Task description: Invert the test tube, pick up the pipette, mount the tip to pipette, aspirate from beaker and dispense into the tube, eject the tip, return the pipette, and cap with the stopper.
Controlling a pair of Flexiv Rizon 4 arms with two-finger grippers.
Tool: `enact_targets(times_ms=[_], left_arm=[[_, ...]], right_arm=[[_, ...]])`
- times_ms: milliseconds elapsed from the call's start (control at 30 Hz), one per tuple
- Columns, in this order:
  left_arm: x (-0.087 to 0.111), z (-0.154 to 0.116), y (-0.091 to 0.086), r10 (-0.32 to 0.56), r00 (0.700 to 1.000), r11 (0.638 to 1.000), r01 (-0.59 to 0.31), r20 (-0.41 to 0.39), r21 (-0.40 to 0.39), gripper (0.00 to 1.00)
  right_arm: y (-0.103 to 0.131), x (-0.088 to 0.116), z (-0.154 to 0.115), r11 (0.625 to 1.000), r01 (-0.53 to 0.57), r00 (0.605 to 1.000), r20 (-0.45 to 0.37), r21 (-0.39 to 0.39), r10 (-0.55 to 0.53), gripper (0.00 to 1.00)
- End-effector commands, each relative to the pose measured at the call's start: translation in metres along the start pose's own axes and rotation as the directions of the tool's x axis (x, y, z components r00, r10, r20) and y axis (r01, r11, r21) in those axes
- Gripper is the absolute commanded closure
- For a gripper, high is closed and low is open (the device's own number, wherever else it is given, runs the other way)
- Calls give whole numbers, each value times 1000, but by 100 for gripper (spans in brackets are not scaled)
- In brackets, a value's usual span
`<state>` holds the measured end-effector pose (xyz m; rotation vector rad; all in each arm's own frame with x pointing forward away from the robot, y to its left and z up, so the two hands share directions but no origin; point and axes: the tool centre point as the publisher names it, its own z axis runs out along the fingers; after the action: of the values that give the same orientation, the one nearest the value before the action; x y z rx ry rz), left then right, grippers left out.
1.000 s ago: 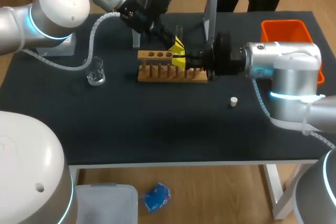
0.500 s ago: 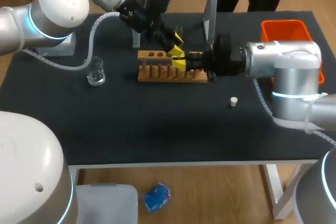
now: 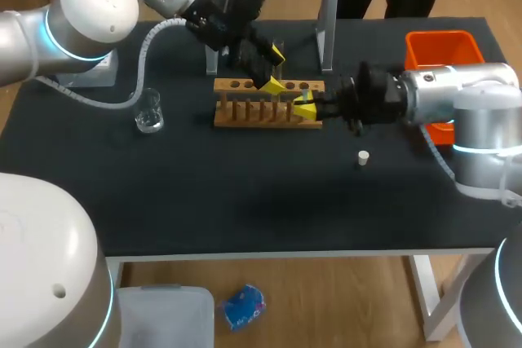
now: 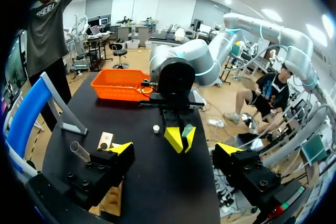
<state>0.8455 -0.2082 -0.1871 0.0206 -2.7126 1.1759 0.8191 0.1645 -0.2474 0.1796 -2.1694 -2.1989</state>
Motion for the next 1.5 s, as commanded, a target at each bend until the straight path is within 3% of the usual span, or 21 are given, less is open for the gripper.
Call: enact_targets(times_ms=[33, 400, 967, 1100, 1233, 1300, 1433, 1500], left_arm=[[-1, -2, -1, -2, 1000, 1000, 2, -5, -6, 0], [-1, -2, -1, -2, 1000, 1000, 2, -5, -6, 0], [-1, -2, -1, -2, 1000, 1000, 2, -5, -6, 0], [-18, -35, 15, -72, 987, 996, 64, 146, 60, 0], [-27, -68, 35, -141, 953, 985, 109, 267, 131, 0], [-32, -82, 45, -194, 923, 975, 145, 333, 166, 0], [-49, -105, 70, -352, 807, 934, 266, 475, 241, 0], [-56, -117, 84, -393, 766, 918, 294, 509, 266, 0]], right_arm=[[-11, 1, -23, 1000, 0, 999, -34, -11, 0, 100], [-31, -2, -47, 999, -37, 999, -29, -25, 37, 100], [-31, -2, -48, 999, -43, 999, -28, -29, 42, 100], [-31, -2, -48, 999, -43, 999, -28, -29, 42, 100], [-31, -2, -48, 999, -43, 999, -28, -29, 42, 100], [-31, -2, -48, 999, -43, 999, -28, -29, 42, 100], [-31, -2, -48, 999, -43, 999, -28, -29, 42, 100], [-31, -2, -48, 999, -43, 999, -28, -29, 42, 100]])
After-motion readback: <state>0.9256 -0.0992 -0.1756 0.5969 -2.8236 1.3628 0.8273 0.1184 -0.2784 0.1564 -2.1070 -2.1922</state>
